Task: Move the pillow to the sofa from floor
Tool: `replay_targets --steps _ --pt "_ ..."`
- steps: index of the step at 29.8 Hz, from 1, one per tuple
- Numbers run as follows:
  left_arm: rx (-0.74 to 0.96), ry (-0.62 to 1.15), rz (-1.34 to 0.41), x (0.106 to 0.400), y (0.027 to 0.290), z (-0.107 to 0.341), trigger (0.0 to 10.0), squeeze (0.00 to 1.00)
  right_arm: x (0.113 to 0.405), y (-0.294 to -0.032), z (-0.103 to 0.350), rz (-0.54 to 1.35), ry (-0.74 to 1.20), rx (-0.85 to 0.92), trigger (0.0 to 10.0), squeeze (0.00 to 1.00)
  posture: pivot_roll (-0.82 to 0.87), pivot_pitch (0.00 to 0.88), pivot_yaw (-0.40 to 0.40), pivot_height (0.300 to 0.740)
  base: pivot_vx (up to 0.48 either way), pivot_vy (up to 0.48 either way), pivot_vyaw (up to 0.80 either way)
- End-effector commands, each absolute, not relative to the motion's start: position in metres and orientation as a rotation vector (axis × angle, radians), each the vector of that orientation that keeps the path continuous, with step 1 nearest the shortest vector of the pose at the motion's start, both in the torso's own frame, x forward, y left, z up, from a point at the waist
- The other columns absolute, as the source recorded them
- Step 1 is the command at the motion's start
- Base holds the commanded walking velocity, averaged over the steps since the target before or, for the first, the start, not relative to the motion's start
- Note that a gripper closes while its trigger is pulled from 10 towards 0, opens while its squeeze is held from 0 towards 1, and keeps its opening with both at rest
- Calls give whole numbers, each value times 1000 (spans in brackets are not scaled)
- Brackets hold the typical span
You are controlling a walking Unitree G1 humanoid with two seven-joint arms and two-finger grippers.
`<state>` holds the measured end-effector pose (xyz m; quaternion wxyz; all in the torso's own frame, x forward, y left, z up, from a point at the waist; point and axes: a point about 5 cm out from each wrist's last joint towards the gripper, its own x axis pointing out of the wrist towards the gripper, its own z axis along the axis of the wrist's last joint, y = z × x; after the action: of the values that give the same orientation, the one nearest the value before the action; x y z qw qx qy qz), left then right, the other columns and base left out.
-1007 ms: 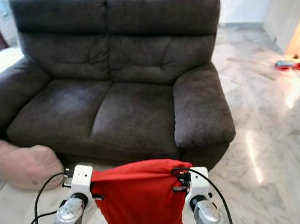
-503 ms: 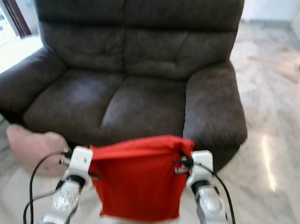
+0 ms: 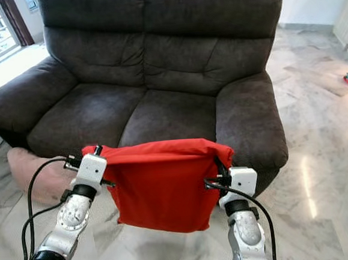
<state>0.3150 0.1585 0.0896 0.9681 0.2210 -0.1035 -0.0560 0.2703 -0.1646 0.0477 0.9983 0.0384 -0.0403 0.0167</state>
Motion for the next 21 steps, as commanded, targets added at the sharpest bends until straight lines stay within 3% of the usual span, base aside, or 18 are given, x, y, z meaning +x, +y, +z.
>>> replay_targets --steps 1,6,21 --pt "433 -281 11 320 181 110 10000 0 274 -186 65 -61 -153 62 10000 0 16 0 -33 740 0 0 0" --pt "426 -299 22 320 180 115 10000 0 276 -187 72 -56 -175 45 10000 0 10 0 -33 740 0 0 0" --pt "485 -472 63 314 172 160 10000 0 269 -176 110 -29 -266 33 10000 0 0 0 -30 740 262 0 0"
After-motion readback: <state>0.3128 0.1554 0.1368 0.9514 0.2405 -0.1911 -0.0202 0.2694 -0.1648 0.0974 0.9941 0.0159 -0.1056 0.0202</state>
